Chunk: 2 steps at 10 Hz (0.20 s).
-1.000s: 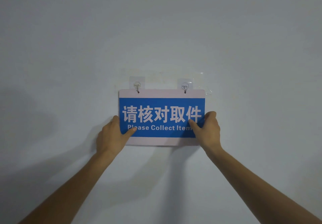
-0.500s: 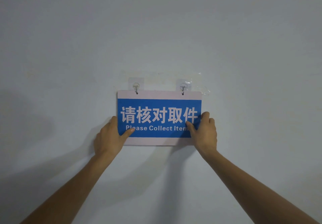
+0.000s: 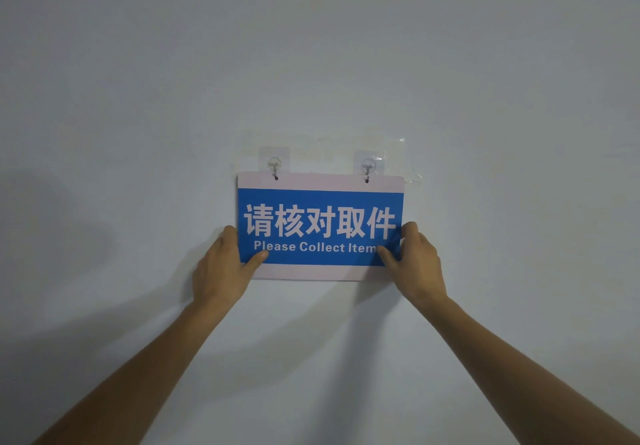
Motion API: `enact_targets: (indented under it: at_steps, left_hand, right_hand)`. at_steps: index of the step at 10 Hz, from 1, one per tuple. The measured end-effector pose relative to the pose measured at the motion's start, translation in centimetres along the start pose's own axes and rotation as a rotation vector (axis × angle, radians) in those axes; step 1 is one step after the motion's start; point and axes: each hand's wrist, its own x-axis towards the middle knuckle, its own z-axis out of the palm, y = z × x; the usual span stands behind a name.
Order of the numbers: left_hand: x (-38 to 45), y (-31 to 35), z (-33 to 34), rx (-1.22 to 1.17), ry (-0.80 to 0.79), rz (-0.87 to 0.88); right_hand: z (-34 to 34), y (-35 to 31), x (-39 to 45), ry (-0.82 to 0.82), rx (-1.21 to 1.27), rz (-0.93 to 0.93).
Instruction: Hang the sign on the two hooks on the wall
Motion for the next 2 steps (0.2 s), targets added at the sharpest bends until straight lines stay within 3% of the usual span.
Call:
enact_targets:
  at_steps: [1, 2]
  left_hand:
    - [-0.1, -0.4, -0.1, -0.034, -0.030, 0.001]
    - [-0.4, -0.9, -0.5, 0.077, 0.043, 0.006]
  right_hand:
    - [-1.5, -0.1, 0.7, -0.027, 0.011, 0.012]
    - [-6.3, -1.6, 1.2, 0.205, 0.273, -0.003]
